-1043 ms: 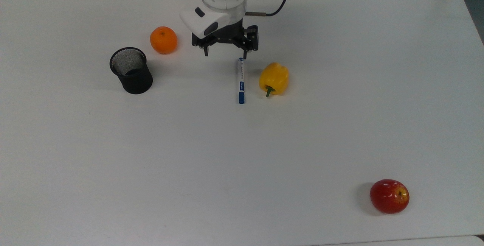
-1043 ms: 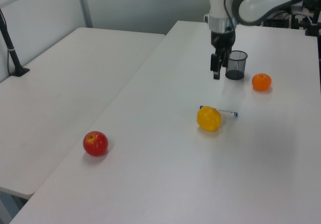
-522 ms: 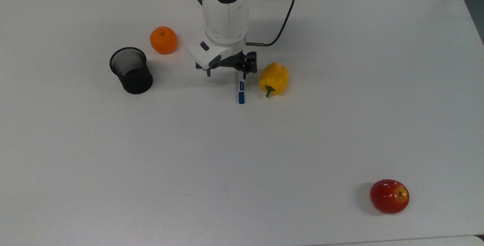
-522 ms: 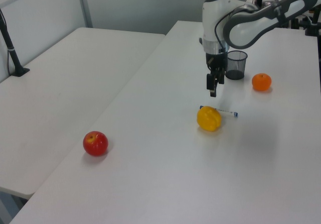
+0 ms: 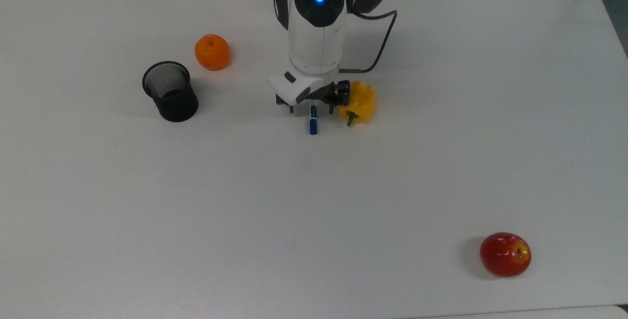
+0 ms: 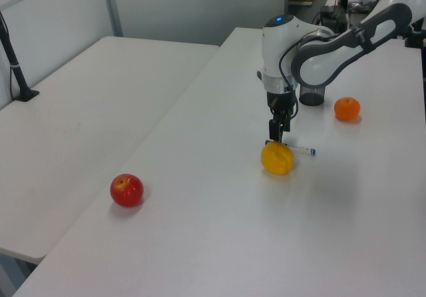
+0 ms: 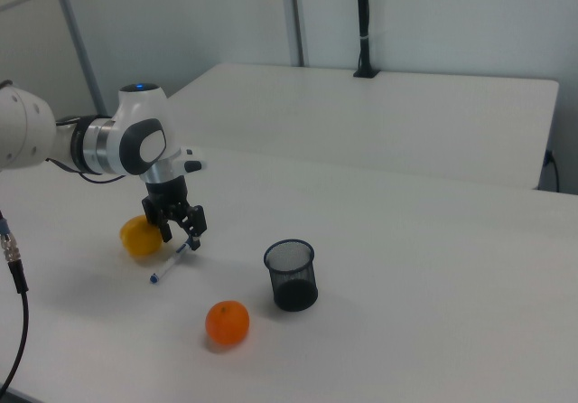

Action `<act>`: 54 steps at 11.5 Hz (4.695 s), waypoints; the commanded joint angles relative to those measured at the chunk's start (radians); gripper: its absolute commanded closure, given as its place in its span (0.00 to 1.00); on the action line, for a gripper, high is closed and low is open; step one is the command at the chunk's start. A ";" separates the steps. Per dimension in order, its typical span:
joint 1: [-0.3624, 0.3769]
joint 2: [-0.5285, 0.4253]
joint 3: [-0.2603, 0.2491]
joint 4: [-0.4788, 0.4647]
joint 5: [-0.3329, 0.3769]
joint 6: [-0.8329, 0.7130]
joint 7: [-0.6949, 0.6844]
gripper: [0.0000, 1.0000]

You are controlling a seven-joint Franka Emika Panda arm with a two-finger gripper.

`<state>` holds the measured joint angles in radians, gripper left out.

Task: Place marker
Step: 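Close the gripper on the marker and lift it, then carry the marker over the black mesh pen cup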

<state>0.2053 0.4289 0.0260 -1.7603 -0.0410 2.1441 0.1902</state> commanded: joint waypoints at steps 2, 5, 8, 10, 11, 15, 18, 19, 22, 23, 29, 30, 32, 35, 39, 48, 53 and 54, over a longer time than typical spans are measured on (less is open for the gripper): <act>0.005 0.011 -0.003 -0.004 -0.022 0.063 0.031 0.46; 0.006 0.024 -0.003 -0.001 -0.023 0.065 0.031 0.57; 0.006 0.031 -0.003 0.001 -0.042 0.074 0.032 0.58; 0.005 0.031 -0.003 -0.001 -0.043 0.091 0.032 0.70; 0.005 0.031 -0.003 -0.001 -0.043 0.091 0.032 0.77; 0.005 0.028 -0.003 0.001 -0.043 0.085 0.034 0.91; 0.000 -0.013 -0.006 0.012 -0.043 0.016 0.031 0.91; -0.001 -0.034 -0.009 0.021 -0.042 -0.022 0.031 0.91; -0.018 -0.110 -0.012 0.042 -0.043 -0.125 0.028 0.91; -0.026 -0.123 -0.014 0.065 -0.042 -0.174 0.025 0.91; -0.115 -0.226 -0.027 0.163 -0.042 -0.381 -0.043 0.91; -0.128 -0.228 -0.047 0.174 -0.042 -0.395 -0.070 0.91; -0.147 -0.226 -0.113 0.176 -0.042 -0.383 -0.133 0.91; -0.242 -0.225 -0.124 0.171 -0.039 -0.288 -0.166 0.90; -0.300 -0.231 -0.124 0.113 -0.042 -0.010 -0.158 0.90; -0.326 -0.173 -0.127 -0.010 -0.048 0.247 -0.153 0.89; -0.325 -0.154 -0.127 -0.036 -0.051 0.264 -0.153 0.88; -0.325 -0.156 -0.127 -0.045 -0.053 0.263 -0.153 0.87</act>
<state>-0.1182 0.2904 -0.0993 -1.7672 -0.0721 2.3793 0.0397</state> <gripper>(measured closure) 0.833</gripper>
